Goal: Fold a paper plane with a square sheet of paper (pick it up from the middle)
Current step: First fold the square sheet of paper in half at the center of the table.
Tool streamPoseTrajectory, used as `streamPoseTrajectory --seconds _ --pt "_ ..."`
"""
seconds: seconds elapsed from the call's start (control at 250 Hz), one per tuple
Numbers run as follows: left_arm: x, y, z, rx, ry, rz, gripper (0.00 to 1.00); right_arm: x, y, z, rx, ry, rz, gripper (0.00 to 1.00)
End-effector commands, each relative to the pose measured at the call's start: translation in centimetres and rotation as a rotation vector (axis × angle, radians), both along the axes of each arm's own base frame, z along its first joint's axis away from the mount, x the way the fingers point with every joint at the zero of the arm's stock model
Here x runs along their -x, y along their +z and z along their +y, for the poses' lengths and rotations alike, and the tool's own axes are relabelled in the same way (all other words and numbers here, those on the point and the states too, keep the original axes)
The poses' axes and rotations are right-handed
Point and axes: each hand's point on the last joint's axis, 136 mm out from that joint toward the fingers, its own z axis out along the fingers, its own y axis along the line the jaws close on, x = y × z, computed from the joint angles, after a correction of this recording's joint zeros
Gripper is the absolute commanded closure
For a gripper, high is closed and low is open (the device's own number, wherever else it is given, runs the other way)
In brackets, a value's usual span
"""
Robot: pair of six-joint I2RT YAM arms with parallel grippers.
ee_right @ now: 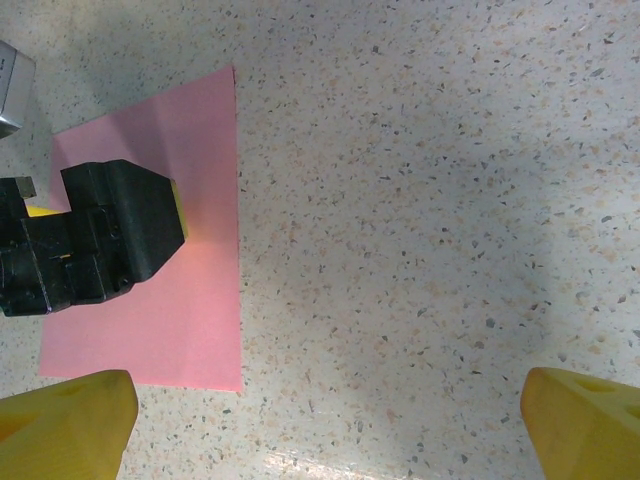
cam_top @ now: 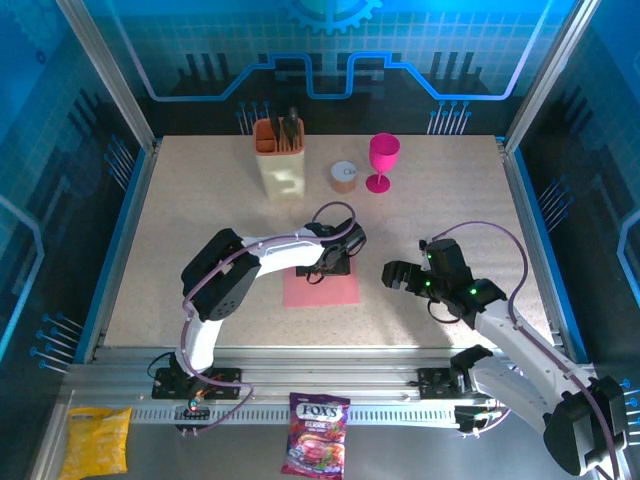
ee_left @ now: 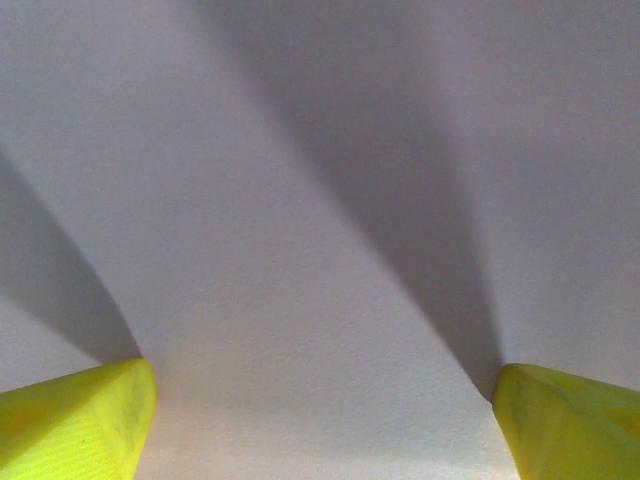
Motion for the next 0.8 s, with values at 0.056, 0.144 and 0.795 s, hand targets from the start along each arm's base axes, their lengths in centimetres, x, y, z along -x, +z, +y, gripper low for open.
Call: streamPoseTrajectory --seconds 0.056,0.144,0.795 --pt "2.0 -2.3 2.2 -0.058 0.015 0.072 0.16 0.3 0.0 0.1 0.005 0.006 0.0 0.01" --pt "2.1 -2.1 2.3 -0.054 0.011 0.066 0.19 0.3 0.1 0.1 0.005 0.006 0.0 0.01" --pt "0.4 7.6 0.0 0.124 -0.096 -0.16 0.61 0.3 0.0 0.0 0.005 0.0 0.005 0.01"
